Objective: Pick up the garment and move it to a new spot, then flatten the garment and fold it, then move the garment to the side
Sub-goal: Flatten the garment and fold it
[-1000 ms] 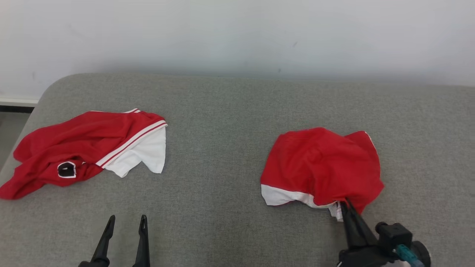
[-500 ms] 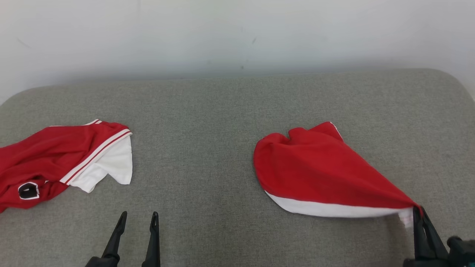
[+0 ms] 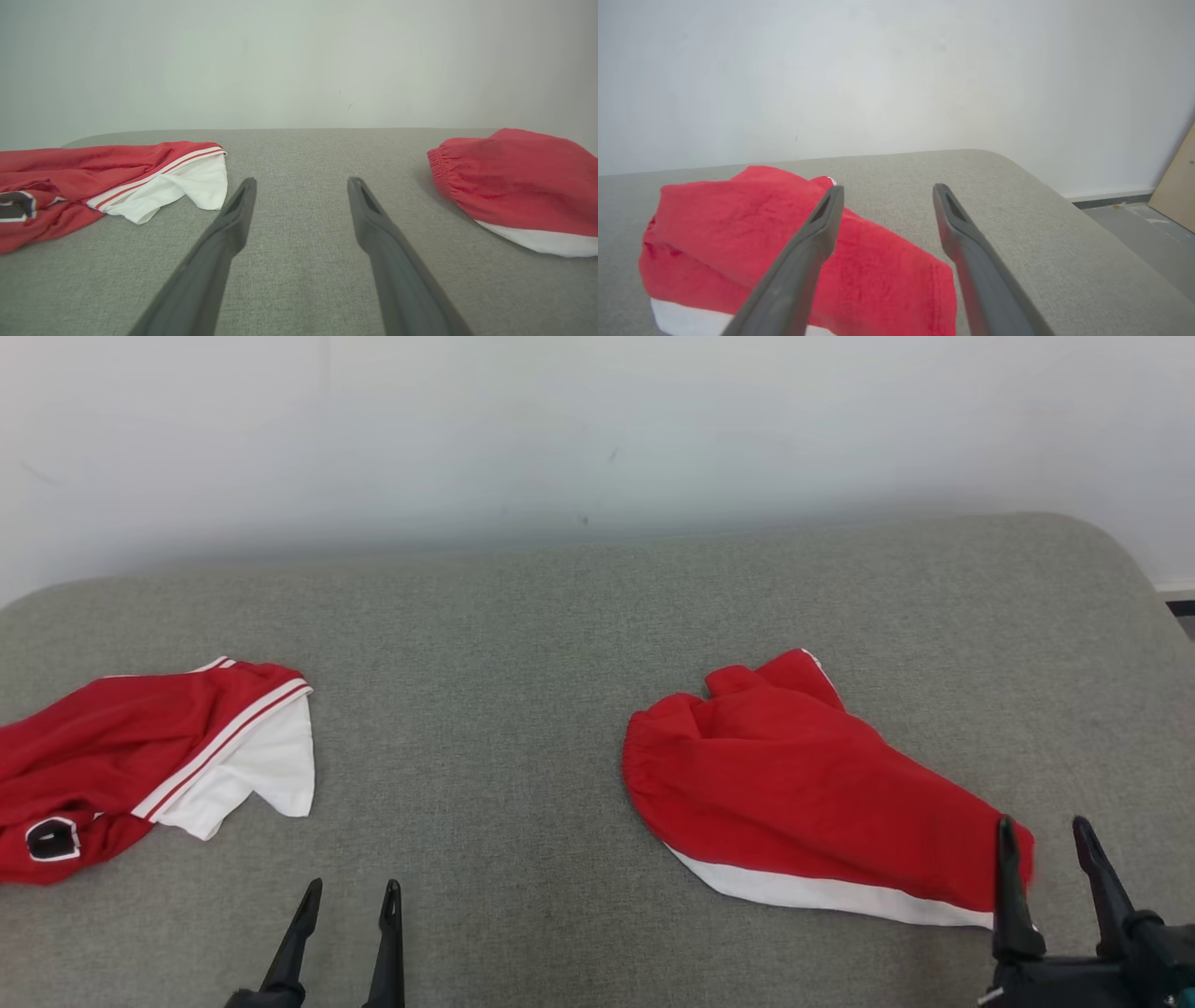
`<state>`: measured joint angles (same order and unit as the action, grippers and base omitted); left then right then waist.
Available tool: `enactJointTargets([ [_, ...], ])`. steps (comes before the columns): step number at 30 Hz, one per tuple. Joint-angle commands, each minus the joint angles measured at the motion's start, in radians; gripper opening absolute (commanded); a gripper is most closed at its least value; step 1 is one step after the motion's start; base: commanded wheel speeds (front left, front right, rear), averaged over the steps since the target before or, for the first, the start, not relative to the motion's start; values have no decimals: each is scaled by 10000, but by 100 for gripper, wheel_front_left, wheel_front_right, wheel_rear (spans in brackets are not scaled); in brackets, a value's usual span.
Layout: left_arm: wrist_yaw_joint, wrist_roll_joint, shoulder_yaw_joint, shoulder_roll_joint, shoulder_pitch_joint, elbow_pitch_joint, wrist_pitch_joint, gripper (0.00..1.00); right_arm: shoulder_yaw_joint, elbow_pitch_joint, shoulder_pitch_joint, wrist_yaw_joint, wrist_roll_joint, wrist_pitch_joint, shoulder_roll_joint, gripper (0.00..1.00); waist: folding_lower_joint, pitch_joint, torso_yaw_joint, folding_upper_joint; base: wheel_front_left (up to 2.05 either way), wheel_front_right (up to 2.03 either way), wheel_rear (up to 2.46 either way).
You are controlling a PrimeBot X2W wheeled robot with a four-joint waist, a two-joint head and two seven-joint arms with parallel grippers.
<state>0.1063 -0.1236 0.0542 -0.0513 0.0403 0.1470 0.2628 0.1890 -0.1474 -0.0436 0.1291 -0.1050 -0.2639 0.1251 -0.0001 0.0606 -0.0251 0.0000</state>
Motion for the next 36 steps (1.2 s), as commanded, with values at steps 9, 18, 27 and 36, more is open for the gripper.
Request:
enactJointTargets([
  [9, 156, 137, 521, 10, -914, 281, 31, 100, -1018, 894, 119, 31, -200, -7, -386, 100, 1, 177, -703, 0, 0, 0, 0],
  [18, 224, -146, 1871, -119, -2382, 2190, 31, 100, -2283, 657, 279, 31, -365, -7, -662, 100, 1, 397, -1930, 0, 0, 0, 0],
  [27, 230, -813, 2720, -777, -3749, 4044, 29, 100, -2839, 428, 624, 32, -553, -7, -745, 100, 1, 832, -3211, 0, 0, 0, 0],
  [36, 231, -1626, 2791, -1155, -4502, 5488, 31, 100, -3059, 340, 723, 32, -895, -9, -761, 100, 1, 1158, -4098, 0, 0, 0, 0],
])
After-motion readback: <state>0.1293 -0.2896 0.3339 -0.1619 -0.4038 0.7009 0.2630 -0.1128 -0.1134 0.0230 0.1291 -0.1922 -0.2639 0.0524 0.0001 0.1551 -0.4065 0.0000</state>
